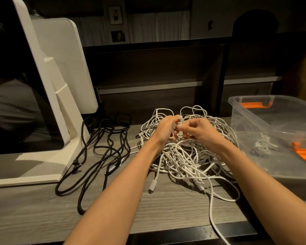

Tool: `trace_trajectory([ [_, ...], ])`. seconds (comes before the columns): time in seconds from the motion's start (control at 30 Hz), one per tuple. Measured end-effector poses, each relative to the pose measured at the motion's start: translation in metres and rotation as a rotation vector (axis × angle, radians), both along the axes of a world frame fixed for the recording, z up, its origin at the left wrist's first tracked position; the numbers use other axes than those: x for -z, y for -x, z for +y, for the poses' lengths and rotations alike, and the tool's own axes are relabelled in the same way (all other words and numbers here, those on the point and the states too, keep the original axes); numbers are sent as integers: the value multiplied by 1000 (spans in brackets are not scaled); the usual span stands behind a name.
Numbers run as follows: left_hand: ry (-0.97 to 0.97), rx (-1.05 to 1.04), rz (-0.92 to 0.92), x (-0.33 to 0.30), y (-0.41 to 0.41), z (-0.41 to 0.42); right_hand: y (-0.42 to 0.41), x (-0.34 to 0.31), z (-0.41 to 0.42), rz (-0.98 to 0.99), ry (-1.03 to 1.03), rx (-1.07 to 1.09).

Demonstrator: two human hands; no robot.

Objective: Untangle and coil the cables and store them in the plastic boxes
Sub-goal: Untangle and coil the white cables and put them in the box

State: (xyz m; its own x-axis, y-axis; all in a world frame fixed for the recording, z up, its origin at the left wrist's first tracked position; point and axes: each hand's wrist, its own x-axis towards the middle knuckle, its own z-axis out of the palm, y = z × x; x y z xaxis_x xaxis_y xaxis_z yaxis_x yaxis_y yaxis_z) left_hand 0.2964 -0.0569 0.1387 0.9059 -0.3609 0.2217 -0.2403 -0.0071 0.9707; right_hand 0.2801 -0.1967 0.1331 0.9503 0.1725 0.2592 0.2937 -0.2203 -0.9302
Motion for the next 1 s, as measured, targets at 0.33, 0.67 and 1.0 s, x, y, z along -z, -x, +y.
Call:
trace_trajectory([
  [0.33,-150,-114,-299,9,-5,1,-5,3,-8,136,-113,30],
  [0.67,-307,-302,-609,18,-14,-2,-2,5,2,73,-88,157],
  [1.0,-564,-221,-711,18,-11,0,-3,4,-3,232,-247,244],
])
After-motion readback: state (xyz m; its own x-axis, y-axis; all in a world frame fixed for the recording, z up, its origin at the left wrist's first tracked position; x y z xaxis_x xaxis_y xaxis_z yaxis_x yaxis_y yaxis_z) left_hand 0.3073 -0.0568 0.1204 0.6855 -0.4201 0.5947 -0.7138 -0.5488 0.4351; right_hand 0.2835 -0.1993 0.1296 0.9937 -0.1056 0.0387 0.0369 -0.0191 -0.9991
